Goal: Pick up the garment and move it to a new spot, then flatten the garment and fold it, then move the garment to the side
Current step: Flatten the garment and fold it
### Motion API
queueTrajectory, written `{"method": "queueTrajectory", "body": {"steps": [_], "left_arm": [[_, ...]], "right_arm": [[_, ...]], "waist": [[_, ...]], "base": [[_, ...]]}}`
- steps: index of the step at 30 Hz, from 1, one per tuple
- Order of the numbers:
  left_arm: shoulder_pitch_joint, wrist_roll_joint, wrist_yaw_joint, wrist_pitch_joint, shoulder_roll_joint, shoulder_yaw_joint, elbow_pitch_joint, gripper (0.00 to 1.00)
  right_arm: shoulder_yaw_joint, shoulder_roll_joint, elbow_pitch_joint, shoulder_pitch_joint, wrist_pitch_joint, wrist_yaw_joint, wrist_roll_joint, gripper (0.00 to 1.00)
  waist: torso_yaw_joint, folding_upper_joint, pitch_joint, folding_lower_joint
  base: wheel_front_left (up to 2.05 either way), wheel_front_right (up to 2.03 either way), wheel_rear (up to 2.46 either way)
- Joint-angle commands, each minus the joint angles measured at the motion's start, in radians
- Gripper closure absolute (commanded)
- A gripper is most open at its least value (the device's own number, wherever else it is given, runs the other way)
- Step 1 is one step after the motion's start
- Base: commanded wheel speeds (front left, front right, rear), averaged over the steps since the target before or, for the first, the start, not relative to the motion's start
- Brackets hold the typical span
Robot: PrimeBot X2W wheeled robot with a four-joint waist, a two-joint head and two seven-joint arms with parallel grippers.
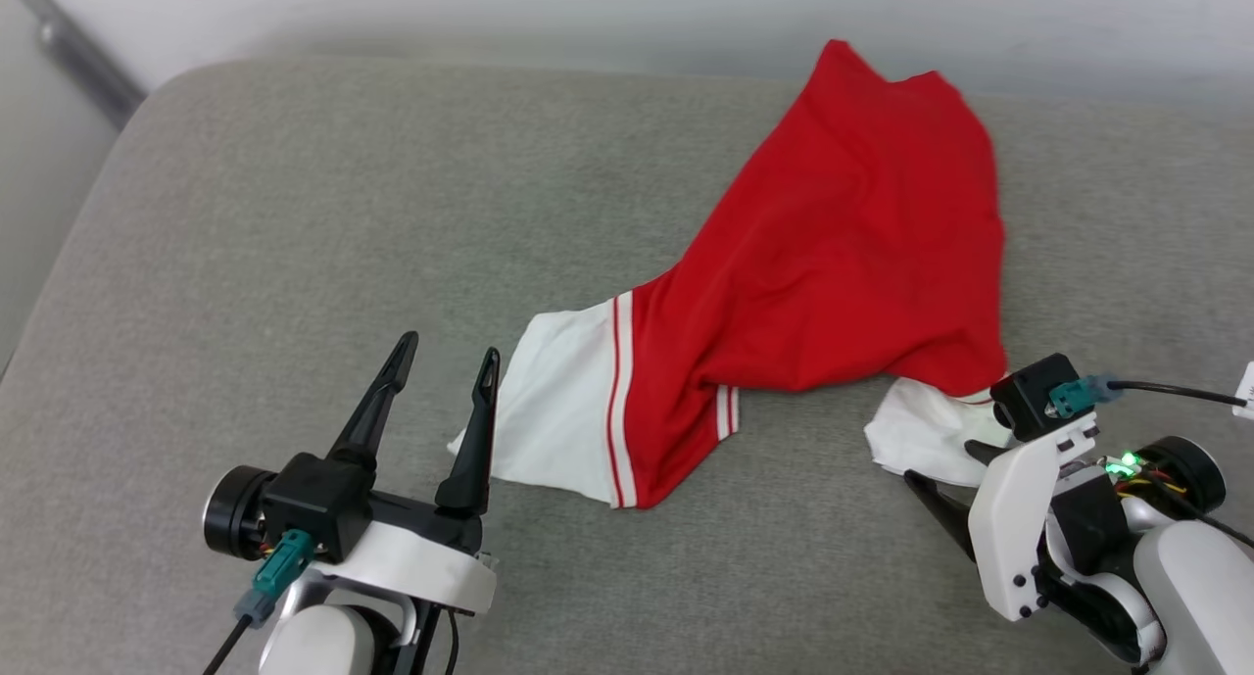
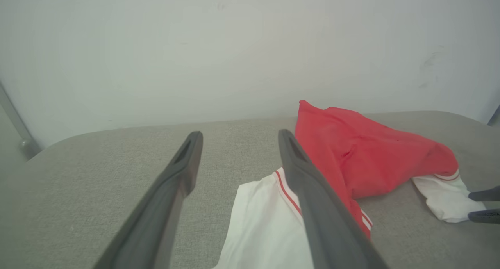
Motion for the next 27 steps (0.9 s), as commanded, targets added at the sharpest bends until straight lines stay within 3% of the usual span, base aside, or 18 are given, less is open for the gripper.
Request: {"method": "queueTrajectory", "body": {"steps": [1, 9, 10, 11, 19, 27], "left_arm": [[-0.015, 0.005, -0.004, -0.003, -0.006, -0.002, 0.004, 0.00], [-0.021, 0.009, -0.010, -0.003, -0.018, 0.006, 0.023, 0.00], [-0.020, 0.011, -0.011, -0.003, -0.020, 0.008, 0.026, 0.00], [-0.019, 0.013, -0.012, -0.003, -0.021, 0.010, 0.028, 0.00], [0.010, 0.018, -0.014, -0.003, -0.023, 0.042, 0.035, 0.00], [0.039, 0.022, -0.017, -0.003, -0.032, 0.064, 0.025, 0.00]], "right_arm": [[0.010, -0.008, 0.022, -0.025, 0.006, 0.000, -0.006, 0.00], [0.055, -0.029, 0.183, -0.029, 0.071, -0.001, -0.034, 0.00], [0.060, -0.028, 0.203, -0.021, 0.081, -0.001, -0.029, 0.20], [0.075, -0.034, 0.216, -0.011, 0.090, -0.001, -0.024, 1.00], [0.134, -0.145, 0.151, 0.019, 0.086, -0.001, -0.004, 1.00], [0.162, -0.398, -0.010, 0.029, 0.110, 0.000, 0.016, 1.00]], "waist": [[0.042, 0.0000, 0.032, 0.0000], [0.095, 0.0000, 0.047, 0.0000], [0.095, 0.0000, 0.045, 0.0000], [0.094, 0.0000, 0.039, 0.0000], [0.034, 0.0000, -0.020, 0.0000], [-0.045, 0.0000, -0.076, 0.0000]], "base": [[0.00, 0.00, 0.00], [0.00, 0.00, 0.00], [0.00, 0.00, 0.00], [0.00, 0.00, 0.00], [0.00, 0.00, 0.00], [0.00, 0.00, 0.00]]}}
